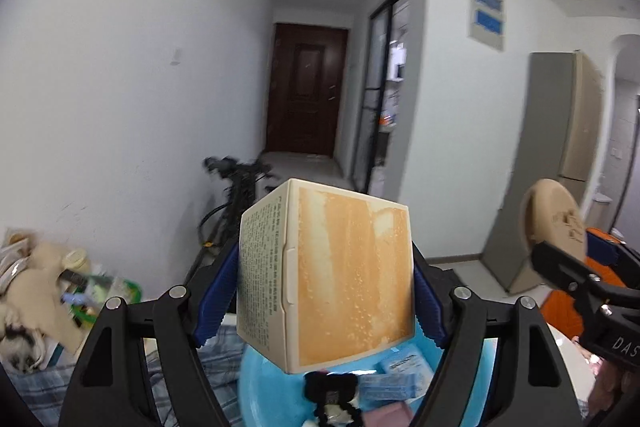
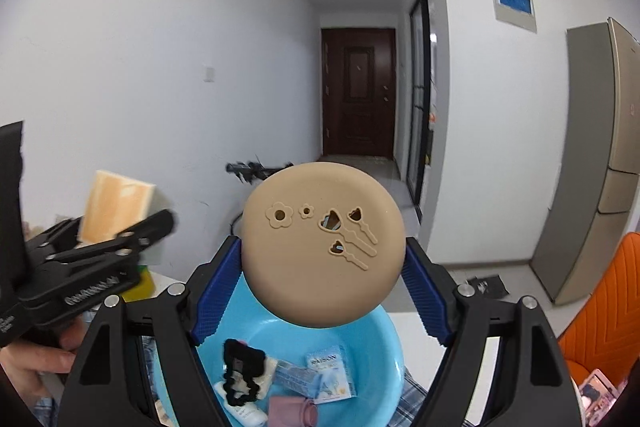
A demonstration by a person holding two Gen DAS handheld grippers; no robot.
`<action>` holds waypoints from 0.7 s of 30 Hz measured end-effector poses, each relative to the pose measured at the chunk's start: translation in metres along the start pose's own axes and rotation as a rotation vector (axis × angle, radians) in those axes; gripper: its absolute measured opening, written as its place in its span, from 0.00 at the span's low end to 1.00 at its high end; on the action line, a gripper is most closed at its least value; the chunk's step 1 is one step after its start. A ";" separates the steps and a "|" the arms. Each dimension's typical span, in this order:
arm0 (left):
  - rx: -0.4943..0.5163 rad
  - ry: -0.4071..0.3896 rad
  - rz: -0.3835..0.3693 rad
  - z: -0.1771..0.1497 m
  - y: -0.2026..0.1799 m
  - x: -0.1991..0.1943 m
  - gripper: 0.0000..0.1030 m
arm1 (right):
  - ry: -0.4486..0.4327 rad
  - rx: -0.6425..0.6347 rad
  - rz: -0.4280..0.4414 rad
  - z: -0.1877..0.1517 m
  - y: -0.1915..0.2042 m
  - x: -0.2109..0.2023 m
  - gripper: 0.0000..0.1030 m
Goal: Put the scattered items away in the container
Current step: 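Carry the cream box with the left tool while the right tool carries the disc over the basin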
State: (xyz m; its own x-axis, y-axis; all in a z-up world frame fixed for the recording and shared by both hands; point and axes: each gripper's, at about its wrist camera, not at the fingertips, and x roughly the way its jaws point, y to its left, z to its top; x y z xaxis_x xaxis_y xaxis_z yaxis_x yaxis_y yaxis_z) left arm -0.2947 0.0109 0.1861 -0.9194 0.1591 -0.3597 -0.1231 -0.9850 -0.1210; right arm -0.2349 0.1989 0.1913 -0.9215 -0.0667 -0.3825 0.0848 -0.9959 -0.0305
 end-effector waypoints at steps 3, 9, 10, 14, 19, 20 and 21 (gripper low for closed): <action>-0.048 -0.006 -0.026 -0.001 0.006 -0.003 0.77 | 0.061 -0.025 -0.063 -0.004 -0.001 0.011 0.75; 0.032 0.011 -0.034 -0.011 -0.009 -0.006 0.77 | 0.103 -0.018 -0.033 -0.029 -0.001 0.019 0.75; 0.037 0.025 -0.031 -0.012 -0.011 -0.005 0.77 | 0.118 -0.026 -0.034 -0.032 0.001 0.020 0.75; 0.024 0.134 0.008 -0.008 -0.015 0.010 0.77 | 0.153 -0.014 -0.024 -0.023 0.001 0.019 0.75; 0.020 0.397 0.043 -0.015 -0.023 0.045 0.77 | 0.356 -0.030 0.009 -0.007 0.002 0.040 0.74; 0.002 0.458 0.045 -0.018 -0.022 0.053 0.77 | 0.415 -0.044 0.005 -0.007 0.001 0.047 0.74; -0.023 0.533 0.040 -0.022 -0.021 0.061 0.77 | 0.475 -0.047 0.007 -0.009 0.001 0.052 0.74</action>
State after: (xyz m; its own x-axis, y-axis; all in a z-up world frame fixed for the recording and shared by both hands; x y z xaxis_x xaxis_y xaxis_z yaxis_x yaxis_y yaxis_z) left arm -0.3400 0.0424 0.1467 -0.6056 0.1394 -0.7834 -0.0785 -0.9902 -0.1155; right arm -0.2797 0.1954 0.1627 -0.6470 -0.0273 -0.7620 0.1170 -0.9911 -0.0638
